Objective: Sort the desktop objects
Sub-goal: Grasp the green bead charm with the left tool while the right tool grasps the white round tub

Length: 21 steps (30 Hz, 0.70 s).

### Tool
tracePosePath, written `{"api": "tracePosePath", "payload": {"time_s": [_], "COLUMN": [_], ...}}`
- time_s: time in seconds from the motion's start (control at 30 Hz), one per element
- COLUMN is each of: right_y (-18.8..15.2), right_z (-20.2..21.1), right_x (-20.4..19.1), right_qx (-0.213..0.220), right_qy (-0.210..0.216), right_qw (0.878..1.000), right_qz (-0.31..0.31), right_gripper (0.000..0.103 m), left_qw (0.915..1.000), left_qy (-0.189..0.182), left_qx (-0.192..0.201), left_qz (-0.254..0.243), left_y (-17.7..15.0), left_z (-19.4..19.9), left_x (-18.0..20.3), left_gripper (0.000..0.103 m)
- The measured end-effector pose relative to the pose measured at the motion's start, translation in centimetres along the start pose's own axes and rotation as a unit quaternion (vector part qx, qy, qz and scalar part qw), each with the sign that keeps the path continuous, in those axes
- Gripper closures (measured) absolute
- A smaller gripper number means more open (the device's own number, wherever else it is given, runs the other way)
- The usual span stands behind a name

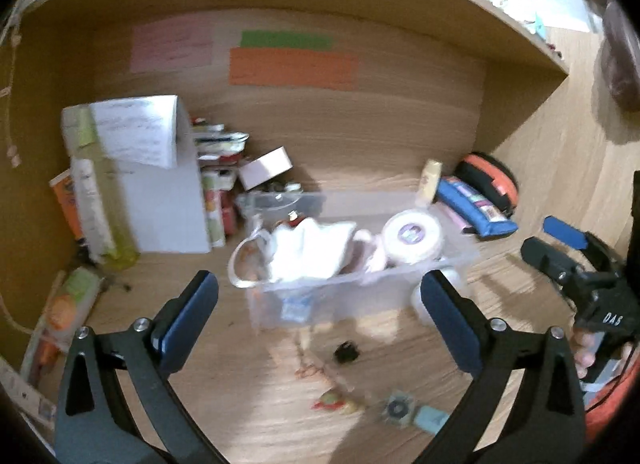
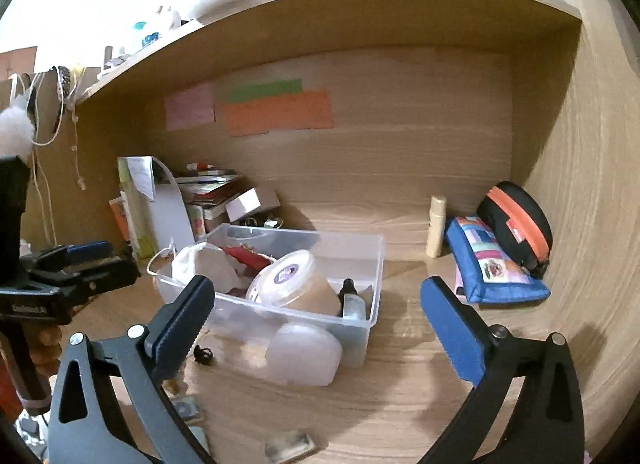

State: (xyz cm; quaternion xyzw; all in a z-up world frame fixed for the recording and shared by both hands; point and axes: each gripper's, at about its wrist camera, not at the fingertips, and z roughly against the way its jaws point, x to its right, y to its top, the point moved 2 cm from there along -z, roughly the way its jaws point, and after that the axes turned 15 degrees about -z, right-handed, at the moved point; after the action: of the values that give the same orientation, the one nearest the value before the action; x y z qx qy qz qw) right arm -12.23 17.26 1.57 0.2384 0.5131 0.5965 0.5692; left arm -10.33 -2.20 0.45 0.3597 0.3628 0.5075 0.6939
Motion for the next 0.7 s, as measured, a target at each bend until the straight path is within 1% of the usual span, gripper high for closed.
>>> {"api": "tracePosePath", "payload": {"time_s": [0.07,0.13,0.17,0.23,0.27,0.33,0.43,0.5,0.6,0.67,0.7], "right_y": [-0.5,-1.1,-1.4,-2.0,-2.4,-3.0,-3.8,-4.3,-5.1,-5.5,-5.6], "right_z": [-0.1,-0.3,-0.3,-0.4,-0.6,-0.8,-1.2,-1.7,-3.2,-3.9,-4.3], "right_x": [0.1,0.1,0.2,0.3,0.3,0.5,0.7,1.0,1.3,1.4,1.5], "right_qx": [-0.011,-0.026,-0.033,-0.044,-0.05,-0.058,-0.075,-0.094,-0.133,-0.148,-0.156], "right_qy": [-0.008,-0.015,-0.017,-0.021,-0.026,-0.031,-0.036,-0.035,-0.04,-0.041,-0.042], "right_qw": [1.0,1.0,0.999,0.999,0.998,0.998,0.997,0.995,0.99,0.988,0.987], "right_qz": [0.002,0.005,0.007,0.012,0.014,0.015,0.009,0.0,-0.014,-0.019,-0.023], "right_gripper": [0.0,0.0,0.0,0.0,0.0,0.0,0.0,0.0,0.0,0.0,0.0], "left_qw": [0.9999,0.9996,0.9993,0.9975,0.9965,0.9952,0.994,0.9938,0.9941,0.9937,0.9932], "left_qy": [-0.004,0.0,0.006,0.032,0.035,0.03,0.012,0.0,-0.002,-0.009,-0.014], "left_qx": [-0.006,-0.02,-0.027,-0.048,-0.058,-0.073,-0.096,-0.102,-0.105,-0.111,-0.115], "left_qz": [0.011,0.021,0.025,0.039,0.049,0.057,0.051,0.046,0.026,0.016,0.014], "left_y": [-0.9,-1.9,-2.4,-3.5,-4.2,-5.5,-7.0,-7.6,-7.7,-7.6,-7.6], "left_z": [0.3,0.4,0.4,0.1,-0.1,-0.5,-1.0,-1.1,-1.2,-1.7,-1.9], "left_x": [-0.4,-0.9,-1.1,-1.6,-1.9,-1.9,-1.4,-0.8,0.1,0.7,0.9], "left_gripper": [0.001,0.001,0.001,0.001,0.001,0.001,0.001,0.001,0.001,0.004,0.009]}}
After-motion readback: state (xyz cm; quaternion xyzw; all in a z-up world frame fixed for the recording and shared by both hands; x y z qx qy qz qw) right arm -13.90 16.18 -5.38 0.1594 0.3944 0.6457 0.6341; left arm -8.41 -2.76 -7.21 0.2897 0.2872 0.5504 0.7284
